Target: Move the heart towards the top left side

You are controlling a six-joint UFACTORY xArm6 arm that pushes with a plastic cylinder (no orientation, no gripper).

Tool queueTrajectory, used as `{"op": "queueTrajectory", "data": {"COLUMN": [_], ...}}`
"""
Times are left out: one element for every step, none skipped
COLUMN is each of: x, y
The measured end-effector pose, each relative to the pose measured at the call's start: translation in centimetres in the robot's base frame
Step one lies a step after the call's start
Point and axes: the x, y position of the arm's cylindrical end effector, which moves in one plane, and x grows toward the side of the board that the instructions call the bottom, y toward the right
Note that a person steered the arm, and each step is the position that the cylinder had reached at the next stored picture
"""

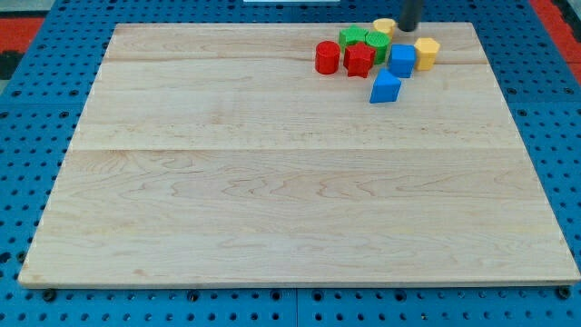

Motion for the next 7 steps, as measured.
{"op": "queueTrajectory", "data": {"x": [0.6,1.2,1.8,1.7,1.6,2.4,3.9], "y": [-9.5,-16.0,-11.9,-4.6,-0.4,6.1,2.6]}}
